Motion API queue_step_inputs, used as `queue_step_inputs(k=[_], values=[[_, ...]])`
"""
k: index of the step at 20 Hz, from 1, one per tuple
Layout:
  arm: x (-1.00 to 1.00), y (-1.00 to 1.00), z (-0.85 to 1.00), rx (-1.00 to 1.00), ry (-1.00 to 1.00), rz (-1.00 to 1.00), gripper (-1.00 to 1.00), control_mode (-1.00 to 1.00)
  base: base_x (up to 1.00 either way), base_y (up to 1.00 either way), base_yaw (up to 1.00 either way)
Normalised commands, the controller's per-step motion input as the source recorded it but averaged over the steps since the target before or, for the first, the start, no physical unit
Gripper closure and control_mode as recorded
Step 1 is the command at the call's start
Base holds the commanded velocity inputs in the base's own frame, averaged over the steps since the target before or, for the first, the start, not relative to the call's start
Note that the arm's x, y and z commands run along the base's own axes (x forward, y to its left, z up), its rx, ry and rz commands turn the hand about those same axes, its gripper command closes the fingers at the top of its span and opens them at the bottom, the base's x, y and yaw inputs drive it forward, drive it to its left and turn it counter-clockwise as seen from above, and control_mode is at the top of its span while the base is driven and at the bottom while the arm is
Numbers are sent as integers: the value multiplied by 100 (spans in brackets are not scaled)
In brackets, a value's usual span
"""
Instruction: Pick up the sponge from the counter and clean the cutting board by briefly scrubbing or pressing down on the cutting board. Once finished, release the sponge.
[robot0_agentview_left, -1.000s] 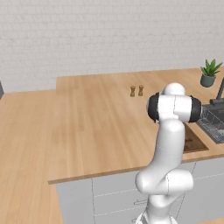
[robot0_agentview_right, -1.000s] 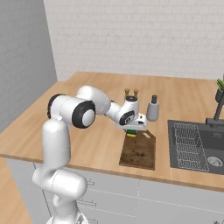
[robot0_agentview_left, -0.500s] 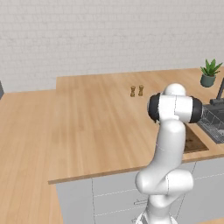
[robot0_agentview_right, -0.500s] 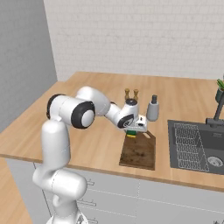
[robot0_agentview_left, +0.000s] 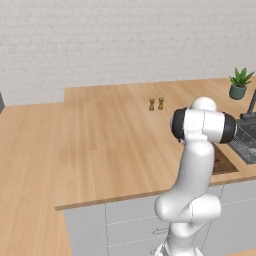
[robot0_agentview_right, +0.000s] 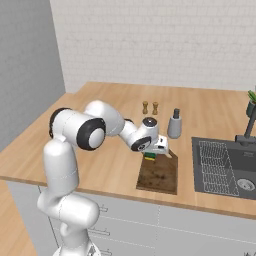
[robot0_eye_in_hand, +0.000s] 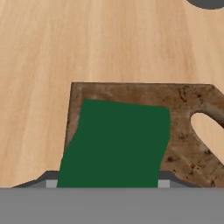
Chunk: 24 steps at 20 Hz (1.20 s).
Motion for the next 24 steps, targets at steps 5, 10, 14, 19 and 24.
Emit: queue_step_inputs(k=[5, 10, 14, 19, 24], values=[[-34, 0, -6, 0, 0, 0, 100, -100, 0, 0, 0], [-39, -4, 0, 0, 0, 0, 100, -100, 0, 0, 0], [-47, -7, 0, 0, 0, 0, 100, -100, 0, 0, 0], [-53, -6, 0, 0, 0, 0, 100, -100, 0, 0, 0], [-58, -1, 0, 0, 0, 0, 100, -100, 0, 0, 0]])
